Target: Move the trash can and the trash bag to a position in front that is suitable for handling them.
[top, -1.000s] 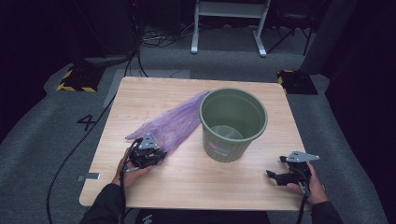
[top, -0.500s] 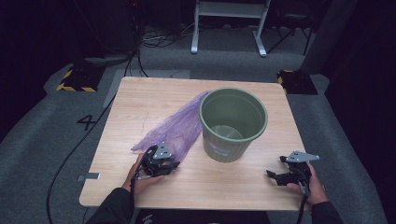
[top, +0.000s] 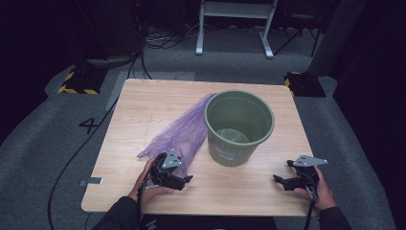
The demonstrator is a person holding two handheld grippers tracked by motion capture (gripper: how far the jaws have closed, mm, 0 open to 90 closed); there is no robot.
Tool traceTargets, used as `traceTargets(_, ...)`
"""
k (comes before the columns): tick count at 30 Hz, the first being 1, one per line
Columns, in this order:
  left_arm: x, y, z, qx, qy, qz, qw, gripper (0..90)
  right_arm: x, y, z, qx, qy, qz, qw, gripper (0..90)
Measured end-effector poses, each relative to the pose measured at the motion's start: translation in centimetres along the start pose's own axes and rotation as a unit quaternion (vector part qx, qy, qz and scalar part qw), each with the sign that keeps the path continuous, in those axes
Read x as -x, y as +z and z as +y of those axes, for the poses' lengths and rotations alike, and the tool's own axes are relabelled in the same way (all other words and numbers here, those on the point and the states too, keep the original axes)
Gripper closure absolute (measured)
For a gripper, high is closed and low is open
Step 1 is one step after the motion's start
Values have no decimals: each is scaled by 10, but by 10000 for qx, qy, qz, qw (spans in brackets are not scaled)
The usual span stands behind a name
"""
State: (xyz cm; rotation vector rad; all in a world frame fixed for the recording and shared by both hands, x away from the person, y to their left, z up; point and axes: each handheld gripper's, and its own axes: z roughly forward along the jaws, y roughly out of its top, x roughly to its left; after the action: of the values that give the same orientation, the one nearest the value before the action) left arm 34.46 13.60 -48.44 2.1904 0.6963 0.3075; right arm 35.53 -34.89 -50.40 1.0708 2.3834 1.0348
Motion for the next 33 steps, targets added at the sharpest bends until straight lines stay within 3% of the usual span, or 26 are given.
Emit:
traceTargets(4,2,-10,3,74,119,-68,9999,158,0,0,0,-4,-2,-4,10000,96)
traceTargets(9,-1,-21,5,219,93,-13,9997,157,0,0,0,0,0,0,10000,97)
traceTargets(15,-10,-44,7,529,22,227,9983,157,0,0,0,0,1,1,10000,96)
traceTargets(22,-20,-59,6,700,-48,446,9965,157,0,0,0,0,0,1,10000,96)
traceTargets(26,-34,-69,3,805,-227,605,9947,157,0,0,0,0,0,1,10000,96)
traceTargets(29,-54,-77,-3,929,-446,834,9912,157,0,0,0,0,1,1,10000,96)
traceTargets(32,-63,-82,-5,1028,-496,938,9890,157,0,0,0,1,0,1,10000,96)
traceTargets(33,-72,-84,-6,1031,-578,1056,9874,158,0,0,0,0,0,1,10000,96)
